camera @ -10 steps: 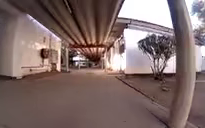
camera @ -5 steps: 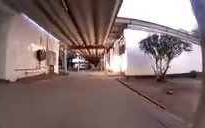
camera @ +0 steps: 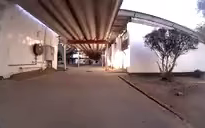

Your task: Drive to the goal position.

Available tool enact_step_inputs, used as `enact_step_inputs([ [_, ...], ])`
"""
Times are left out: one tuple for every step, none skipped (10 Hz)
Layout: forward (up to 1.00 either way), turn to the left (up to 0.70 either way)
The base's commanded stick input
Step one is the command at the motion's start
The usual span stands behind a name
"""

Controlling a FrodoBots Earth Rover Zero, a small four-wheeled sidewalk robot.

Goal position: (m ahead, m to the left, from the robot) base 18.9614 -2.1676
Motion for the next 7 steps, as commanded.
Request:
enact_step_inputs([
  [0.7,0.0],
  [0.7,0.0],
  [0.7,0.0],
  [0.7,0.16],
  [0.7,0.32],
  [0.7,0.35],
  [0.7,0.35],
])
